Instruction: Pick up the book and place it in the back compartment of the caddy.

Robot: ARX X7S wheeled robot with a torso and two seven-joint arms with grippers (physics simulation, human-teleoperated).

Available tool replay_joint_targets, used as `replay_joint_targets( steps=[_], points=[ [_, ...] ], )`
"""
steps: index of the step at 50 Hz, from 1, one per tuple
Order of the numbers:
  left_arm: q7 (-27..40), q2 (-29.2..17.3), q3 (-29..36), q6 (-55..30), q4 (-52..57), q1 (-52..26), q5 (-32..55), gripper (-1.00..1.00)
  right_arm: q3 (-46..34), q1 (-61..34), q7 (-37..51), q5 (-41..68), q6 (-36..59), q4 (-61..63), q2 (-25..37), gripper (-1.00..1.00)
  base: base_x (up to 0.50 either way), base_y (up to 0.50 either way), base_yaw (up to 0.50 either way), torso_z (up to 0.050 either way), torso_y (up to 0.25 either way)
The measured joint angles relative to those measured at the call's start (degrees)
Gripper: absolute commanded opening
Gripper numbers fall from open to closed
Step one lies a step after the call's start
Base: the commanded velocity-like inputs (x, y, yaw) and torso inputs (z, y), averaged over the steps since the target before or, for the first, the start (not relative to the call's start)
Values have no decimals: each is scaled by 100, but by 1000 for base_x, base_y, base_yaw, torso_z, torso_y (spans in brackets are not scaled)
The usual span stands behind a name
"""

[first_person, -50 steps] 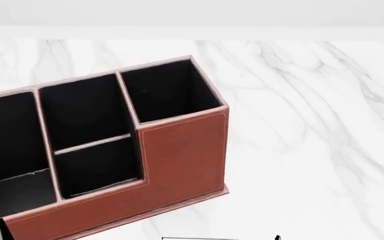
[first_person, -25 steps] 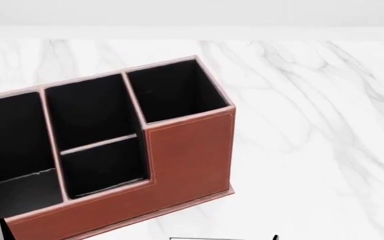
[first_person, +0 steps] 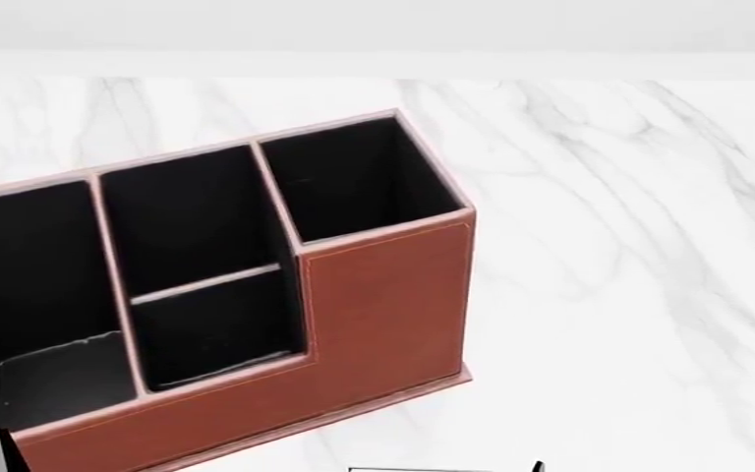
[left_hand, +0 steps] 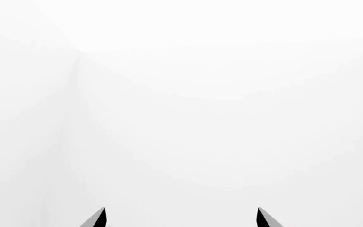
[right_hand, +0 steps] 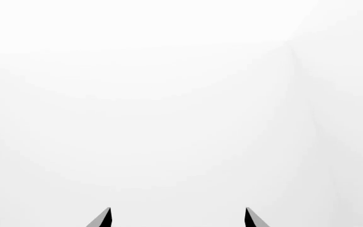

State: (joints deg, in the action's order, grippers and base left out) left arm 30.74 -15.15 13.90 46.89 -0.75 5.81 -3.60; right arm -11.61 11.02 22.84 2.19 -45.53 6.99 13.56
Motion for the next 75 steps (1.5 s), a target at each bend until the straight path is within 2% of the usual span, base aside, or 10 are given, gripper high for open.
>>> replay_joint_targets(
  steps=[28, 75],
  points=[
    [66, -49, 50, 1, 6, -2, 24, 100, -53, 5, 74, -6, 6, 13, 53, 100, 0, 94, 0, 0, 0],
    [167, -117, 130, -20, 14, -22, 18, 100, -223, -5, 66, 164, -253, -40, 197, 100, 14, 0, 0, 0, 0]
  ],
)
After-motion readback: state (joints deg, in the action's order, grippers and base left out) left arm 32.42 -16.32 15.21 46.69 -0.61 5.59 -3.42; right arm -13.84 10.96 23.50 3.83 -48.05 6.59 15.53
